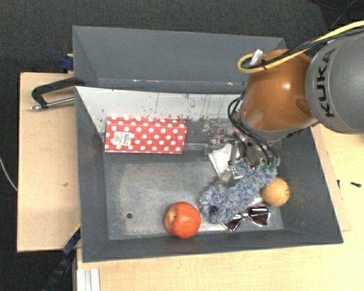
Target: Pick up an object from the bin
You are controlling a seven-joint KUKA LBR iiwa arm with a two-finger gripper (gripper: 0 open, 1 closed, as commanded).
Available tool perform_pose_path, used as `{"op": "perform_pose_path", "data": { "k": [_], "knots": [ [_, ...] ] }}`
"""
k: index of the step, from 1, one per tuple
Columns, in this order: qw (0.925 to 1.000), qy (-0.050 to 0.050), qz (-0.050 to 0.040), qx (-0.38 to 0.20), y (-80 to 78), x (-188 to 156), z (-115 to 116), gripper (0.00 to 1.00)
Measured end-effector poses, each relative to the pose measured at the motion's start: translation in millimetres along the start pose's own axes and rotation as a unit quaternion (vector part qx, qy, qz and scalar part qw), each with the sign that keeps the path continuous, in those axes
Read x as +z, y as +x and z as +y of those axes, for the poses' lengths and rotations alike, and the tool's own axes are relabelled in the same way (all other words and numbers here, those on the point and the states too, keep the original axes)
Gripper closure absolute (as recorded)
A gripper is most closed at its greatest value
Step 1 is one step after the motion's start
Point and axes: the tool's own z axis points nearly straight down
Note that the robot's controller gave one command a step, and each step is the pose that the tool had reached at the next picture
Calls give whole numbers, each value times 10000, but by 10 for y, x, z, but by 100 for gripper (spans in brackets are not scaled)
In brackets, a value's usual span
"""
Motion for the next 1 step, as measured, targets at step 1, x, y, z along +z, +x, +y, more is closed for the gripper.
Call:
{"op": "perform_pose_path", "data": {
  "k": [1],
  "knots": [
    [9996,-27,48,259,570,589,46,100]
  ]
}}
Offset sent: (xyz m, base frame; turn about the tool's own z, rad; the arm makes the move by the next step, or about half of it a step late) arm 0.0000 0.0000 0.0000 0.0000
